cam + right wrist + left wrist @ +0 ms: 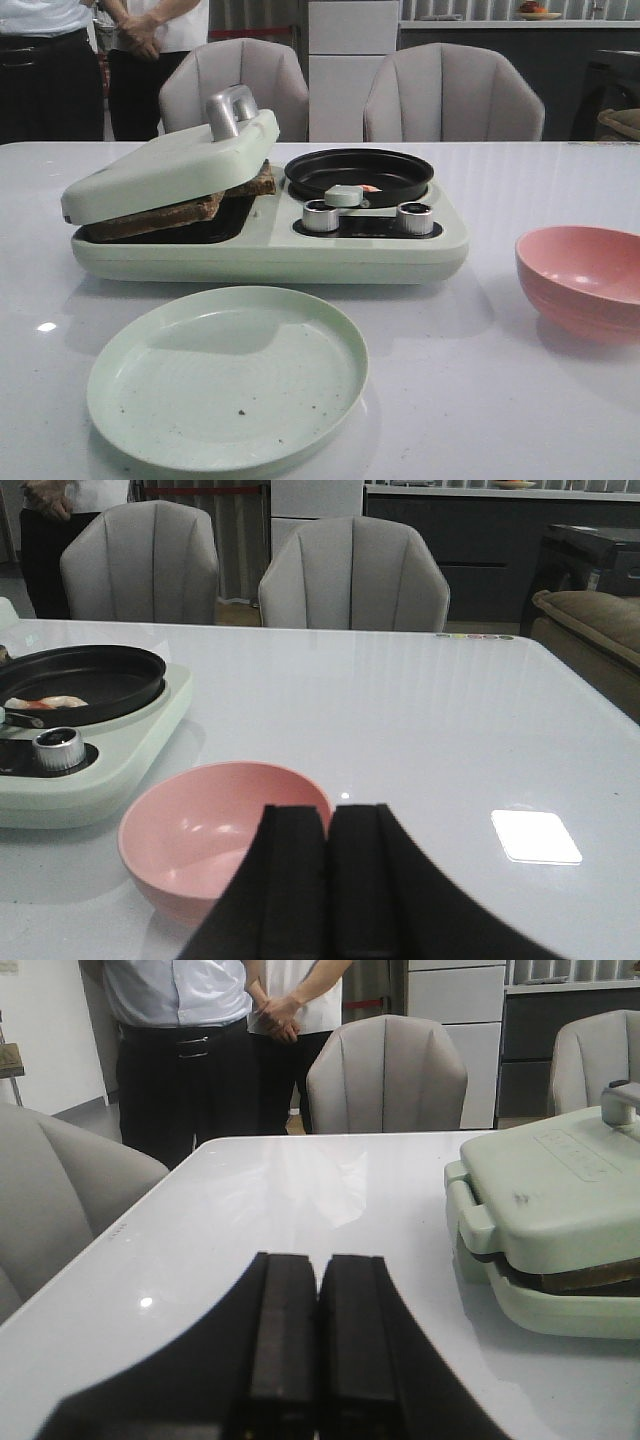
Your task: Make breakfast with bread and shrimp
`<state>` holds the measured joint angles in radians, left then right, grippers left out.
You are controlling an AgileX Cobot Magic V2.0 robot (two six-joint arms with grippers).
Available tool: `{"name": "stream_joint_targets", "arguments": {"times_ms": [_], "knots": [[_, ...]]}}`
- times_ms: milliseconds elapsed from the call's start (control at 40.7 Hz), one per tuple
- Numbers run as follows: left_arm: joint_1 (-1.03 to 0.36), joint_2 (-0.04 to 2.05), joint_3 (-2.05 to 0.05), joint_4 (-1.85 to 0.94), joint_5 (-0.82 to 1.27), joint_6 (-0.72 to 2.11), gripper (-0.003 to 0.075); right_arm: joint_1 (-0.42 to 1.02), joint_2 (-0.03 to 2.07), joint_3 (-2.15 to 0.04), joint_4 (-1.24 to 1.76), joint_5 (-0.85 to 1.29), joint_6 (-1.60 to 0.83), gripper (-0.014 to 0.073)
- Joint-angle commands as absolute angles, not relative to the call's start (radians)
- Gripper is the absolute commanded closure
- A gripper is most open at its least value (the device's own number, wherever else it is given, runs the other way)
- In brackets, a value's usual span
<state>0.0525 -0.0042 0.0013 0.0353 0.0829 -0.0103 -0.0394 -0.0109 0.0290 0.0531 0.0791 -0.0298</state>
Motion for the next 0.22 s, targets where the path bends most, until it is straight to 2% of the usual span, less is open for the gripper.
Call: {"name": "stream_joint_targets", "arguments": {"times_ms": [0,196], "knots": [[0.054,-0.019,0.032,0.036,-0.012,-0.021,0.0619,-0.047,-0.032,0.011,0.055,-0.013,-0.033,0.0552],[0.054,-0.019,0.032,0.036,-0.012,-0.021,0.0619,-0.047,-0.032,0.011,0.055,-0.013,-0.033,0.0552]]}}
